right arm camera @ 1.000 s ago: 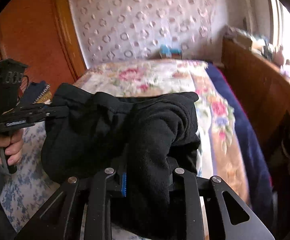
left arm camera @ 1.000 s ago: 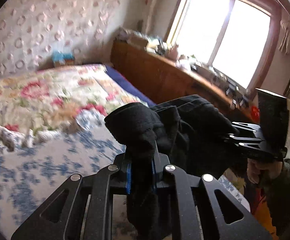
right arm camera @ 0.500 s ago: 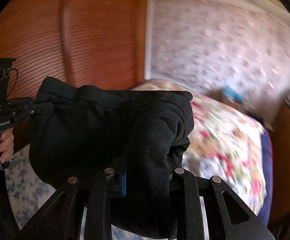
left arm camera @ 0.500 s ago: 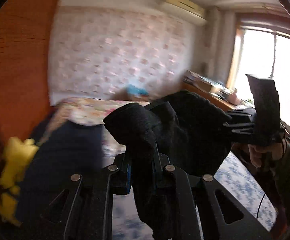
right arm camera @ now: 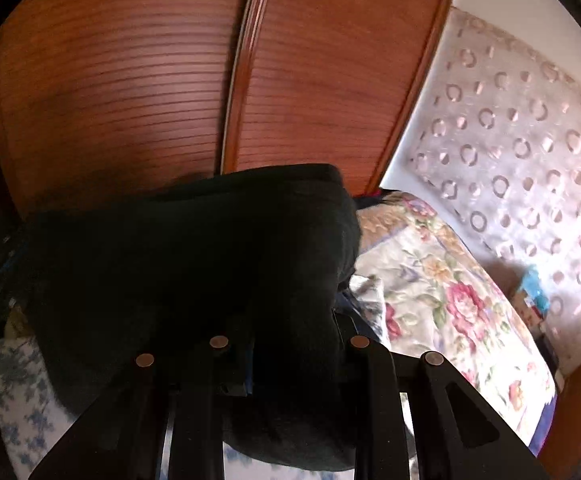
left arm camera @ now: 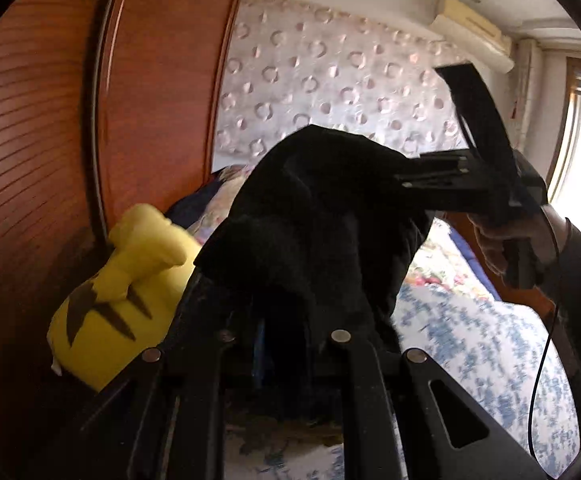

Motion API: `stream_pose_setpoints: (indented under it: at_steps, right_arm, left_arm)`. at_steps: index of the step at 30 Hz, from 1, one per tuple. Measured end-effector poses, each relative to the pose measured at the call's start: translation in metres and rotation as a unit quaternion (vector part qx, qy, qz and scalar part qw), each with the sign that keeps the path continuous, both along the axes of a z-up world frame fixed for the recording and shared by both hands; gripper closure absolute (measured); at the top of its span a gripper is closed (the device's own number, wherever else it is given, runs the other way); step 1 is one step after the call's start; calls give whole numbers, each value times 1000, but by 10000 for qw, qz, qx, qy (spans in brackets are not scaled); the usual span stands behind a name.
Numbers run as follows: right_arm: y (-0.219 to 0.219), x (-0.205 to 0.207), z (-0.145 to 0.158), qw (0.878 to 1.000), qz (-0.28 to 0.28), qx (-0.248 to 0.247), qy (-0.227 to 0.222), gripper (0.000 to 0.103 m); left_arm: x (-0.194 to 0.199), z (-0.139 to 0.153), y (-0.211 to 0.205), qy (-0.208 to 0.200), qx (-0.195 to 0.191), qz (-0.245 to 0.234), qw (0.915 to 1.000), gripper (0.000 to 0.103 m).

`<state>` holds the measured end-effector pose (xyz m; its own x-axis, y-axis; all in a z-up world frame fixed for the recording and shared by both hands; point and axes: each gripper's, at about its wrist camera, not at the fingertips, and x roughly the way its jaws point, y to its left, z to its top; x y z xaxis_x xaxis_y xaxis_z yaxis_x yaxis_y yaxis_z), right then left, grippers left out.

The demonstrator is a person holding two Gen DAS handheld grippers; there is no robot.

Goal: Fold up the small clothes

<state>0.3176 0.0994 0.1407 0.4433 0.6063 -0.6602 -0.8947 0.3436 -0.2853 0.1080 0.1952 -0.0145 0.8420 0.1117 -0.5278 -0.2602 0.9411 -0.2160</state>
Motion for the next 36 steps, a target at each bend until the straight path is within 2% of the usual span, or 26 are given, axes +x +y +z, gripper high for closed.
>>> stream_pose_setpoints:
  at_steps: [3,5,6,7,8,10,12,14,16,23,29,36]
  right_arm:
    - [12,15,-12,9991,-303,-92,289,67]
    - [8,23,-13,9975,-576,63,415,57]
    - [3,16,-8,9969,-657,169,391,50]
    - [-4,12,-5,9963,-730,277,367,42]
    - [-13,12,-2,9956,-773,394,366,40]
    - [-31,5,1,9934,-955,548,315,33]
    - [-60,-8,3,9905,-1109,736,346,31]
    - [-85,-25,2,9866,-1270,955,367,31]
    - [-119,-61,-3,9824,-1439,1140,344,29]
    - [-201,-140,-14,9594,-2259,1669,273,21]
    - [-225,-204,-30,9330,-2965,2038,42,21]
    - [-236,-273,-30,9064,-3506,2343,-237,21]
  left_arm:
    - [1,-8,-1,176,109,-18,9998,88]
    - [-6,-3,-5,162,244,-11,9996,81]
    - [-11,0,-8,74,313,-48,9995,74]
    - [-13,2,-8,7,363,-77,9993,60]
    - [-16,5,-10,-85,418,-109,9990,55]
    - [-21,12,-16,-208,516,-208,9982,36]
    - [-26,19,-27,-319,592,-307,9973,24]
    - [-30,24,-36,-432,658,-403,9961,21]
    - [-32,26,-43,-449,667,-469,9957,18]
    - [-42,35,-88,-505,773,-766,9928,18]
    - [-48,43,-126,-615,747,-1169,9884,18]
    - [-56,56,-164,-680,793,-1453,9838,18]
